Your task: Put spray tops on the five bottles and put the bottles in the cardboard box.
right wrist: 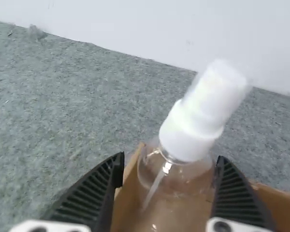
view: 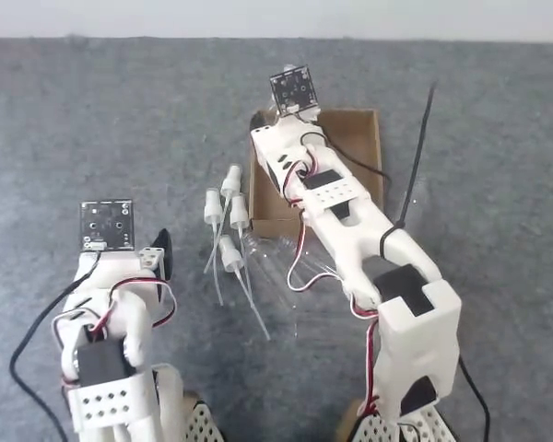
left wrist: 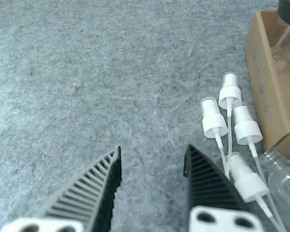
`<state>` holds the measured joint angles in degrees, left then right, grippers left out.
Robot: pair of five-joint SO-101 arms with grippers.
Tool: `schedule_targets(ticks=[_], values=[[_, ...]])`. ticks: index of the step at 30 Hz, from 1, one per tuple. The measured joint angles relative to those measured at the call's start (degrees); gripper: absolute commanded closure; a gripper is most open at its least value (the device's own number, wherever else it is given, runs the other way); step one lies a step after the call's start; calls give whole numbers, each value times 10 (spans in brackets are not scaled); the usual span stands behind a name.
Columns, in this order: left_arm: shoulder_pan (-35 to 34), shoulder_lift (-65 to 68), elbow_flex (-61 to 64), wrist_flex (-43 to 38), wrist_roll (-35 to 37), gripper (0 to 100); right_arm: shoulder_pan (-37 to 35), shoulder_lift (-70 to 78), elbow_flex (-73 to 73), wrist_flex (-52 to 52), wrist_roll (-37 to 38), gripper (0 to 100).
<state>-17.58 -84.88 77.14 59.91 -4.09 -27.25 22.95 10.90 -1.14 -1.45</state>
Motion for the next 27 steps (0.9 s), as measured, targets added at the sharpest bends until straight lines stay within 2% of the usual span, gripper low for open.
schedule_targets(ticks=[11,27], values=[[0,0,0,0,0,801,-2,0,-4,3,0,750],[0,0,0,0,0,801,-2,-102,-107,171,0,753]])
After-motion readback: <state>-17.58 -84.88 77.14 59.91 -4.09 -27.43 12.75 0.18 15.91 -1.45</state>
